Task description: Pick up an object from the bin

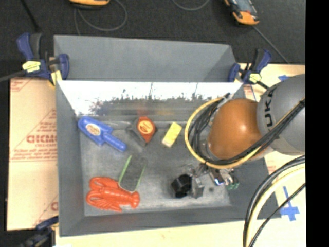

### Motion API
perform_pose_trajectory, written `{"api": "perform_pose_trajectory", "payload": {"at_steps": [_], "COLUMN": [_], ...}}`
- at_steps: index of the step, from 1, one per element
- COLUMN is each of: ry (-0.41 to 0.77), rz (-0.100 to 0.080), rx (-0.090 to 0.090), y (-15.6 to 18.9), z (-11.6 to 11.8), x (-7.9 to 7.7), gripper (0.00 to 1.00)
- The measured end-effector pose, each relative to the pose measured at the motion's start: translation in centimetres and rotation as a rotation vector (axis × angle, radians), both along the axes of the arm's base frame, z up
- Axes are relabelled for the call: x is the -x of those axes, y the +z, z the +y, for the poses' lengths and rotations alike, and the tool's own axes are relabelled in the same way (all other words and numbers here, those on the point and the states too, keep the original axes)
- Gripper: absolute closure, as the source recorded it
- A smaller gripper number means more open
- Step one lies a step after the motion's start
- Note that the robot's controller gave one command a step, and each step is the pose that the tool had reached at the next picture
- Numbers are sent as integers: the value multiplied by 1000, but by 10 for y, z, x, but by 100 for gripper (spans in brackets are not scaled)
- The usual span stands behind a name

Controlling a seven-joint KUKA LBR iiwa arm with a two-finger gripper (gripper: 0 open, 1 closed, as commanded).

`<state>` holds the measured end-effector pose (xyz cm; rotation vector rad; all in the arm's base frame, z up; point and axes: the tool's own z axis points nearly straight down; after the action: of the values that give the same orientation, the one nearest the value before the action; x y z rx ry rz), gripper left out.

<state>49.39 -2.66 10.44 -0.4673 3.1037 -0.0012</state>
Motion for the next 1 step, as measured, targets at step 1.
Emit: {"api": "perform_pose_trajectory", "payload": {"at_steps": [1], "ry": [-6], "rz": [9], "rx": [-1], "y": [37], "z": [-6], "x": [0], "gripper": [100]}}
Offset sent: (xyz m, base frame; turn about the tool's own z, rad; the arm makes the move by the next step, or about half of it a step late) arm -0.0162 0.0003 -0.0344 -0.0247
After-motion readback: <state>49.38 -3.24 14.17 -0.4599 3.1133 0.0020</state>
